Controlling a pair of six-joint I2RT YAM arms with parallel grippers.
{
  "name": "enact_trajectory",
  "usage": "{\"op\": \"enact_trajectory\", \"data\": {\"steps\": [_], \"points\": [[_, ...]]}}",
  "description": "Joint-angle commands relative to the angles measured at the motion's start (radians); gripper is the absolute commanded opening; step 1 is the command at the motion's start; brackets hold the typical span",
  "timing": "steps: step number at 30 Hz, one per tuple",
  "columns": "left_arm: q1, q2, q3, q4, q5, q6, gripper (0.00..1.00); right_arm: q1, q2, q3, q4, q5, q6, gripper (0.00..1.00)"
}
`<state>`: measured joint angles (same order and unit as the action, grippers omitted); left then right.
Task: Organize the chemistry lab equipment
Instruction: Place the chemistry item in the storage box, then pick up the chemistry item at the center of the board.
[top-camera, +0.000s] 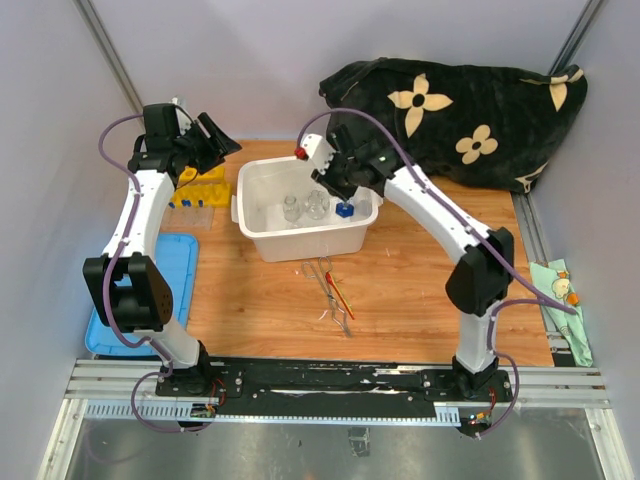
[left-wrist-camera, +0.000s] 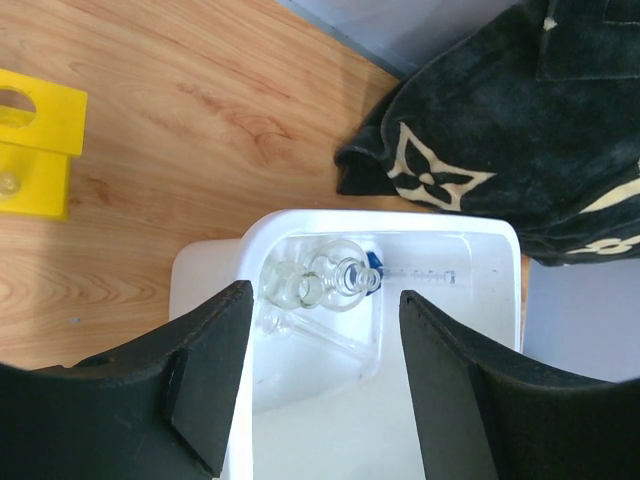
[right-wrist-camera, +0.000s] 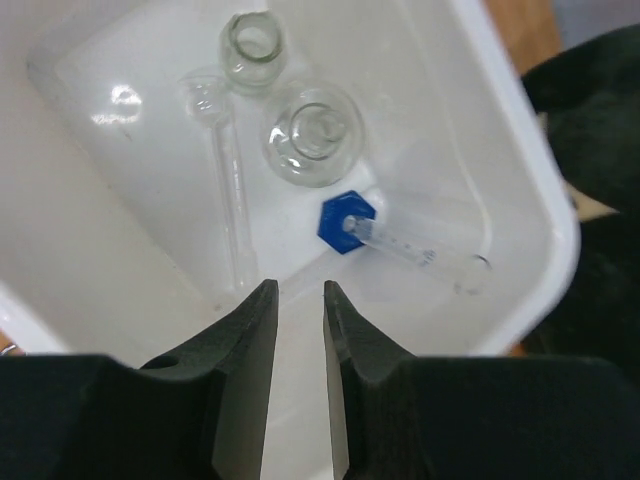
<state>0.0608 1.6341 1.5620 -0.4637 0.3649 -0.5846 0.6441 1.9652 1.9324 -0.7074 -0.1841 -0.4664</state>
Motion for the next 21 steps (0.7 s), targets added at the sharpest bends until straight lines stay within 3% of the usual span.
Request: {"op": "enact_trajectory", "data": {"steps": [1,4,8,12,16,20,21], "points": [[0.010,-0.022,0.012,0.024,0.015,0.002,0.65,-0.012,-0.160,0.020,-0.032,0.123,0.066,0.26],[0.010,-0.022,0.018,0.024,0.016,-0.002,0.65,-0.012,-0.242,0.013,-0.100,0.159,0.144,0.26],[0.010,-0.024,0.017,0.031,0.010,-0.011,0.65,-0.011,-0.380,-0.091,-0.212,0.091,0.317,0.27],[0.010,-0.020,0.017,0.036,0.004,-0.017,0.65,0.014,-0.520,-0.308,-0.253,0.013,0.517,0.15],[0.009,-0.024,0.007,0.048,-0.002,-0.019,0.65,0.089,-0.679,-0.536,-0.219,0.108,0.631,0.01],[0.010,-0.018,-0.002,0.057,0.005,-0.021,0.65,0.172,-0.781,-0.746,-0.180,0.256,0.672,0.01],[0.010,-0.016,-0.001,0.057,0.007,-0.021,0.65,0.190,-0.798,-0.807,-0.152,0.278,0.676,0.05]]}}
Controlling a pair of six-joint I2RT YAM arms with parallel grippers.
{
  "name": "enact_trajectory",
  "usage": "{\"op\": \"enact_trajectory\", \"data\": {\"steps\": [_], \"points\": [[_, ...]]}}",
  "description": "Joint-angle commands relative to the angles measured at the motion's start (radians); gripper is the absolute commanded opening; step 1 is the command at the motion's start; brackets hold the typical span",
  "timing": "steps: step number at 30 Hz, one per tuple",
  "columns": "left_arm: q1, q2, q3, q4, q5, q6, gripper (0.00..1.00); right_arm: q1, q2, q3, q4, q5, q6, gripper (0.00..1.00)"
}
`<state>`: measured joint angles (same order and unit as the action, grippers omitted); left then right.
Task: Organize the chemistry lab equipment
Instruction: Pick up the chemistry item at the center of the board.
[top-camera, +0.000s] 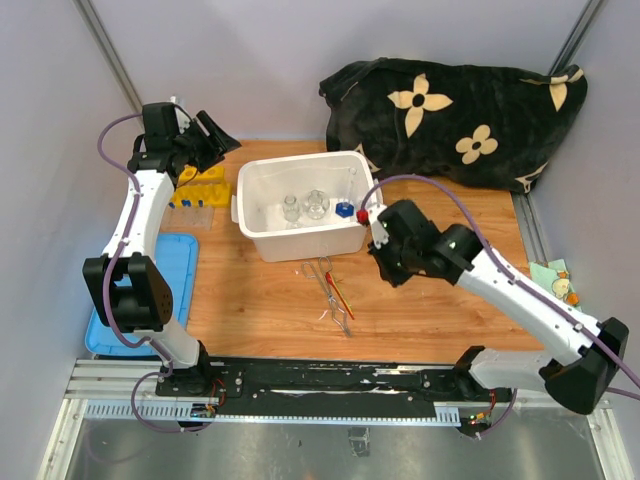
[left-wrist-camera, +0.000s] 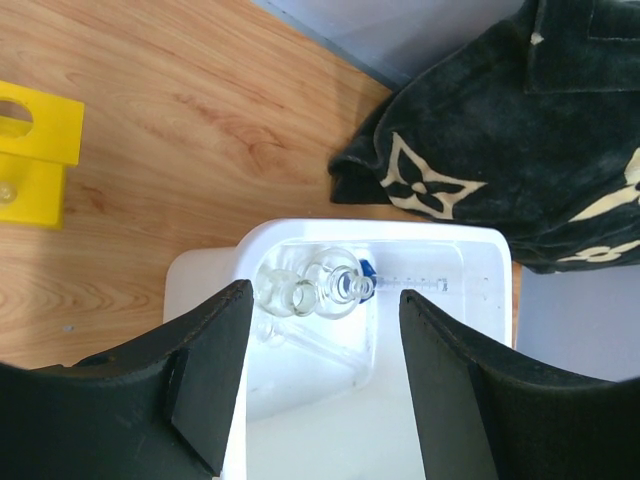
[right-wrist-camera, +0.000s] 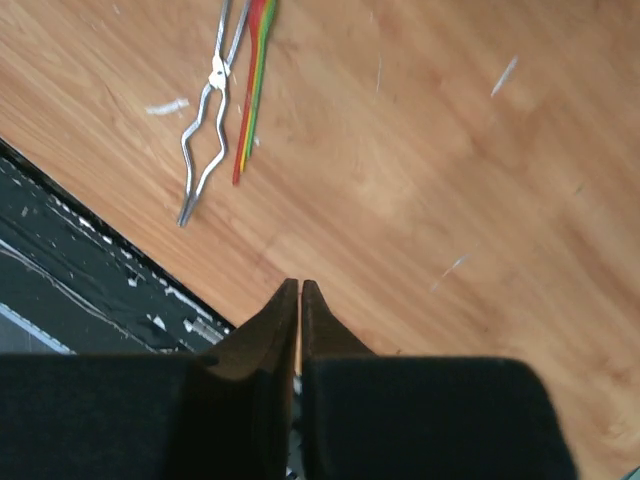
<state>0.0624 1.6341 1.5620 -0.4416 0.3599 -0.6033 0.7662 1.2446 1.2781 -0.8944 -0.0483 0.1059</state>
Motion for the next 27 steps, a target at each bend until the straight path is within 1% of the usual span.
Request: {"op": "enact_trajectory", "data": {"steps": [1,2,4,7,10,16,20,23,27], "points": [[0.008,-0.014,0.002,0.034,0.013,-0.001,0.65,0.087,-0.092,-0.202,0.067,0.156,0.111,0.13],[0.008,-0.013,0.003,0.034,0.014,-0.001,0.65,0.106,-0.098,-0.248,0.107,0.168,0.118,0.19],[0.008,-0.012,0.007,0.033,0.019,-0.003,0.65,0.138,-0.100,-0.337,0.205,0.178,0.128,0.27],[0.008,-0.013,0.009,0.032,0.023,-0.004,0.65,0.172,-0.080,-0.417,0.377,0.191,0.121,0.32],[0.007,-0.016,-0.001,0.040,0.028,-0.011,0.65,0.177,-0.019,-0.451,0.525,0.186,0.075,0.33],[0.008,-0.029,-0.020,0.051,0.040,-0.026,0.65,0.177,0.139,-0.396,0.654,0.132,0.001,0.35],[0.008,-0.048,-0.015,0.033,0.020,-0.012,0.65,0.180,0.213,-0.393,0.720,0.113,-0.029,0.33],[0.008,-0.060,-0.003,0.014,0.006,0.004,0.65,0.183,0.230,-0.406,0.755,0.108,-0.050,0.32],[0.008,-0.068,-0.002,0.006,0.005,0.007,0.66,0.186,0.243,-0.406,0.760,0.096,-0.073,0.32]]}}
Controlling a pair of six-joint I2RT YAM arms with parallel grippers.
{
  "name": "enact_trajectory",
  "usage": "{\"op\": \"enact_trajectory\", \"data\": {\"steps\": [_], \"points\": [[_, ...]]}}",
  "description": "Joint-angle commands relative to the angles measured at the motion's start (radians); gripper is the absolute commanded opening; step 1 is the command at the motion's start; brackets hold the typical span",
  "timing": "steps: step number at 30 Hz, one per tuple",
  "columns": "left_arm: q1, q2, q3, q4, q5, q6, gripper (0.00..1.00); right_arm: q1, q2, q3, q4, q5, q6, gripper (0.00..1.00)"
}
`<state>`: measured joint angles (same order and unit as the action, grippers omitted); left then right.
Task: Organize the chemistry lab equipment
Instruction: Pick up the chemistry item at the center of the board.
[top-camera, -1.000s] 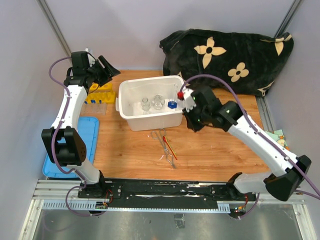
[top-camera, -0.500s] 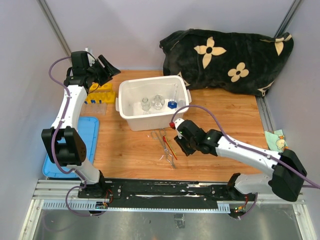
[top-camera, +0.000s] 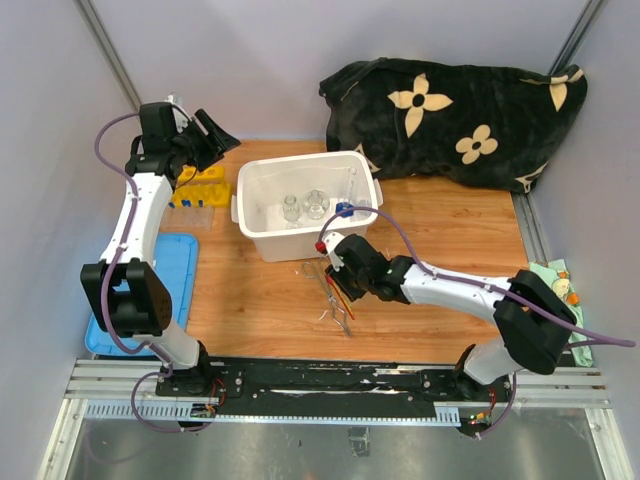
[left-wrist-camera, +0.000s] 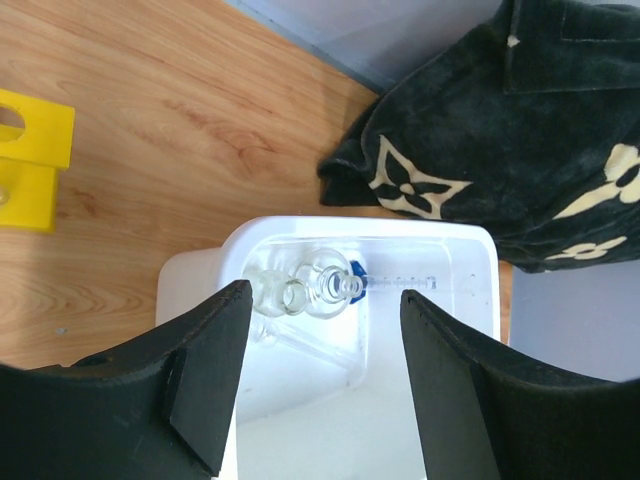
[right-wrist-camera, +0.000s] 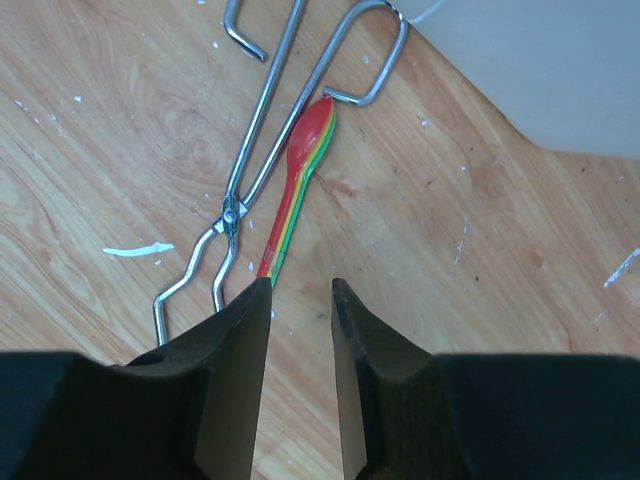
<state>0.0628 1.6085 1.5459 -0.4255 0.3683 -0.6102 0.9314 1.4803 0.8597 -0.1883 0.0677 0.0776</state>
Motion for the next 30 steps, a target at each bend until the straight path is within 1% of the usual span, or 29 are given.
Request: {"op": "enact_trajectory", "data": {"steps": [1,12,24,30], "points": [[0.008,-0.042,0.011,-0.009,-0.001,0.012,0.66,0.023,0.011,0.016,0.052,-0.020,-0.046,0.31],[0.008,-0.048,-0.016,-0.001,0.004,0.015,0.65,0.056,0.093,0.015,0.066,-0.017,-0.033,0.30],[0.008,-0.068,-0.026,-0.005,0.001,0.017,0.66,0.057,0.191,-0.006,0.101,-0.005,-0.035,0.28],[0.008,-0.071,-0.030,-0.006,0.002,0.017,0.66,0.055,0.211,-0.027,0.117,0.004,-0.027,0.26]]}}
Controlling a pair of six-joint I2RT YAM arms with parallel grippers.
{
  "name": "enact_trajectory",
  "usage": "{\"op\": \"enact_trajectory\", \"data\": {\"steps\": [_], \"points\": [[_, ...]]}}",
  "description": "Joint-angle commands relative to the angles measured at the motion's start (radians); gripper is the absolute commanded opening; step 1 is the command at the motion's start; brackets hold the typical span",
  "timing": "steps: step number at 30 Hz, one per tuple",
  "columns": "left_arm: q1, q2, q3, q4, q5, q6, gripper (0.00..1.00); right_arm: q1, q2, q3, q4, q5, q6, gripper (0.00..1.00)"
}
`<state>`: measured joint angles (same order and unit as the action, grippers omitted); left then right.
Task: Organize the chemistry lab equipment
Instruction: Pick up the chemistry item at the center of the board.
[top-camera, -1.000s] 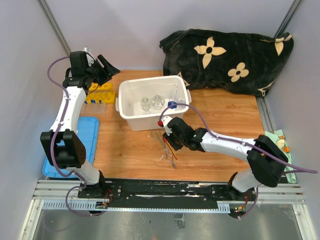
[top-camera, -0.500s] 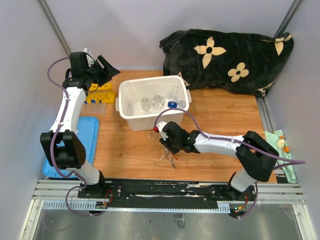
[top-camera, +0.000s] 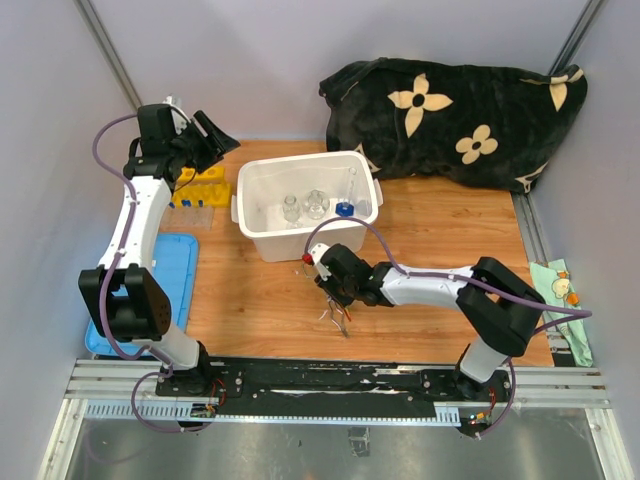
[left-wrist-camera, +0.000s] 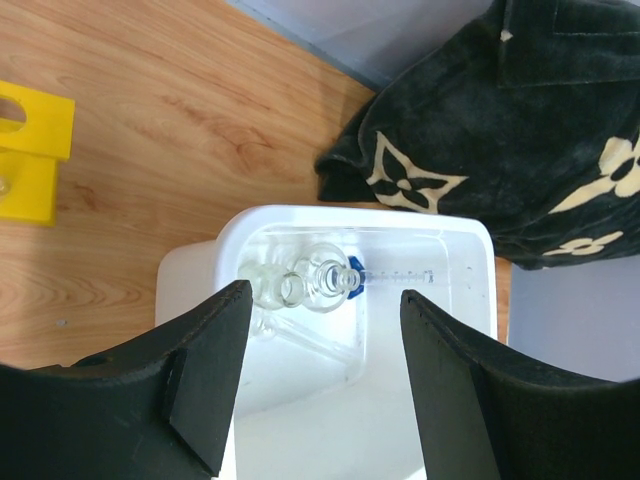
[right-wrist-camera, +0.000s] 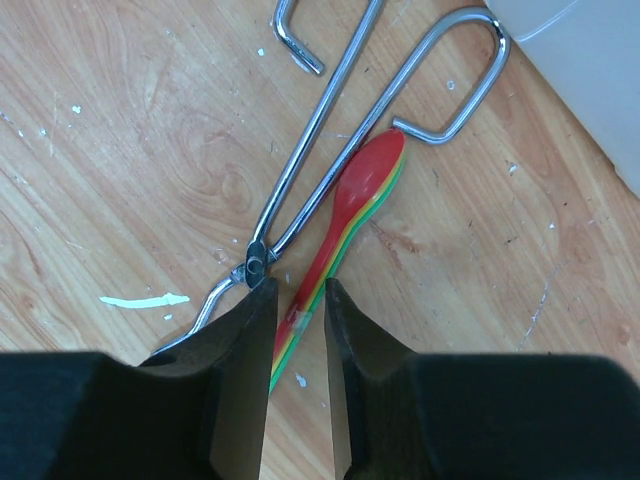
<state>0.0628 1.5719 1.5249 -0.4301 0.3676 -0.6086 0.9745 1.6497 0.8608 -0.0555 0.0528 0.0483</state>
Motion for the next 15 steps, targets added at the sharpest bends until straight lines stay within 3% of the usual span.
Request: {"op": "enact_trajectory", "data": {"steps": [1,4,8,15], "points": [[0.008,-0.036,-0.009,-0.001,0.002,0.015,0.66,0.012,0.044,-0.031,-0.015,0.021,0.004,0.26],[0.007,-0.036,-0.011,-0.001,0.001,0.015,0.66,0.012,0.036,-0.045,-0.015,0.027,0.011,0.20],[0.008,-0.036,-0.013,0.001,0.003,0.012,0.66,0.012,-0.002,-0.060,-0.038,0.071,0.024,0.01],[0.008,-0.036,-0.020,0.001,0.003,0.010,0.66,0.012,-0.124,-0.027,-0.163,0.130,0.011,0.01]]}}
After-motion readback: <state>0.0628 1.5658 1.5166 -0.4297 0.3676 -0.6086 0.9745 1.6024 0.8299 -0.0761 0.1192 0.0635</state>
